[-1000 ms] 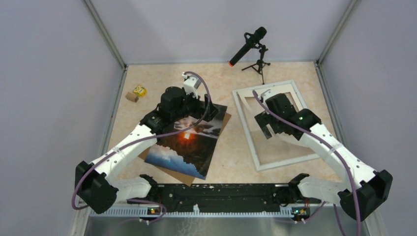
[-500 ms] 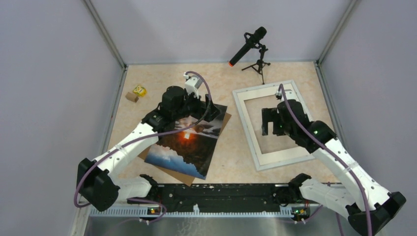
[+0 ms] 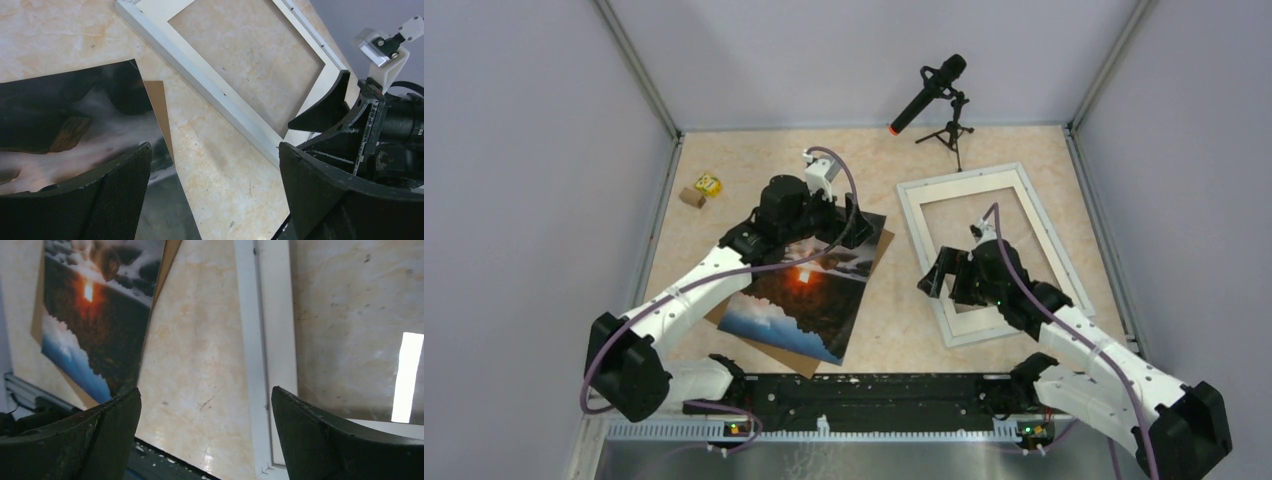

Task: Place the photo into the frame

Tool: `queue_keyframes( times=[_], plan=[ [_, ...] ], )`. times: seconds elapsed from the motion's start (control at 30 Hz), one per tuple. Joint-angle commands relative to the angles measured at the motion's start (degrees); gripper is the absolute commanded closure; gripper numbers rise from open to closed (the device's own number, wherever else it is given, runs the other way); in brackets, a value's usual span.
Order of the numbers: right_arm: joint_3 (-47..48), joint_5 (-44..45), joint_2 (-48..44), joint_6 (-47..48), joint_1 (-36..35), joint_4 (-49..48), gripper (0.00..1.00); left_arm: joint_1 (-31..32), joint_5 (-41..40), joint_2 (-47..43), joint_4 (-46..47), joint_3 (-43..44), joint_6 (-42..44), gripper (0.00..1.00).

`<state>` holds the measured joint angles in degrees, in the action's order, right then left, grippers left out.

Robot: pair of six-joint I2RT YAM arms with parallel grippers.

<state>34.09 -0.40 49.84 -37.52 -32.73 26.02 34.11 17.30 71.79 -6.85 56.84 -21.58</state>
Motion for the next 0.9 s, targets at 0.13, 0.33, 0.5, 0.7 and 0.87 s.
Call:
queue_keyframes(
  times=[0.13,0.33,0.5,0.7,0.87],
  plan=[
    [-9.67,-9.08,-0.59,-14.55,0.30,-22.56,0.01,0.36,-0.11,3.75,-1.34,1.27,-1.67,0.02],
    [-5.23,-9.92,11.45,-16.78,-3.47,-27.74,0.01,-7.77,10.23,4.85,-13.36,-7.54,-12.62,0.02],
    [-2.67,-10.28,22.36,-20.64,-6.09,-37.57,0.04,-11.21,3.35,-4.99,-17.58,-15.75,-11.07,0.02],
    [-1.40,-18.49,35.43,-21.61,-6.83,-53.20,0.12,-11.26,-1.04,-10.58,-16.91,-22.48,-16.01,0.02],
    [0.36,-20.71,43.04,-22.18,-7.75,-57.71,0.12,-11.17,0.59,-7.58,-13.22,-26.97,-21.65,0.01]
  ],
)
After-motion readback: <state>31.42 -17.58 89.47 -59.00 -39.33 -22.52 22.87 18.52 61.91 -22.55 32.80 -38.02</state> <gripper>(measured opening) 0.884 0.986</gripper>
